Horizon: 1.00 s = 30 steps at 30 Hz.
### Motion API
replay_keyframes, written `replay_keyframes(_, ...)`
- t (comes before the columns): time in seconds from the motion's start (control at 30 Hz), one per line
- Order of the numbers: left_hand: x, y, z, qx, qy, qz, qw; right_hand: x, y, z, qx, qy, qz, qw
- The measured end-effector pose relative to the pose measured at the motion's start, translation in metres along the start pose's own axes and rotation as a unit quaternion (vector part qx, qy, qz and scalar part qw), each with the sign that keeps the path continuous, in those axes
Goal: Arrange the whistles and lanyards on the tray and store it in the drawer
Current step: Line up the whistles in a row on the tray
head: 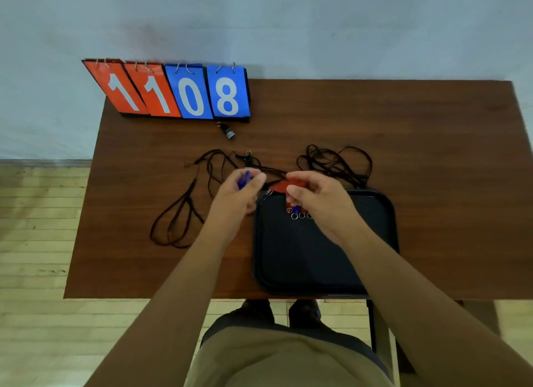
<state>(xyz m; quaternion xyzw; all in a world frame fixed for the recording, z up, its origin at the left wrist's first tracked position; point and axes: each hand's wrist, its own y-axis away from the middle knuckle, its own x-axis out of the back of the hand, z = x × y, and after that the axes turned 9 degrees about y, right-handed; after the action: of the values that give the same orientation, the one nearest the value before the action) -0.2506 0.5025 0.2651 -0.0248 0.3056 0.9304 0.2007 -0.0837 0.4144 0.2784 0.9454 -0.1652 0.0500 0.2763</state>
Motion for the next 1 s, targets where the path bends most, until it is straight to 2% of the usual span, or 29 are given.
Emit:
replay_keyframes(0.13,-0.03,0.024,-0.017,-0.011,-0.115,-0.063,0.991,0.015,0.022,0.015,-0.027,-0.079,0.012,0.996)
replay_keyframes(0.3,-0.053,0.033,-0.035,0.002,-0.067,-0.098,0.993,0.03,0.04,0.036,-0.039,-0.204,-0.014,0.978)
replay_keyframes(0.43,-0.065,0.038,-0.053,0.025,-0.022,-0.097,0.995,0.033,0.047,0.05,-0.039,-0.204,-0.002,0.978)
replay_keyframes(0.53,-0.07,0.038,-0.068,0.03,-0.027,-0.071,0.997,0.04,0.048,0.056,-0.044,-0.15,0.034,0.987)
replay_keyframes(0.6,-0.07,0.034,-0.077,0.039,-0.044,-0.023,0.998,0.046,0.044,0.061,-0.054,-0.084,0.087,0.991)
replay_keyframes(0.7,-0.062,0.019,-0.088,0.076,0.008,0.068,0.995,0.054,0.028,0.075,-0.065,0.051,0.134,0.988)
replay_keyframes(0.73,-0.057,0.013,-0.091,0.081,-0.014,0.09,0.993,0.055,0.021,0.082,-0.069,0.106,0.129,0.984)
replay_keyframes(0.83,-0.042,-0.004,-0.097,0.064,-0.185,0.122,0.973,0.055,-0.003,0.101,-0.101,0.206,0.118,0.966)
replay_keyframes(1.0,-0.037,-0.026,-0.101,-0.007,-0.313,0.134,0.94,0.048,-0.035,0.117,-0.102,0.309,0.135,0.936)
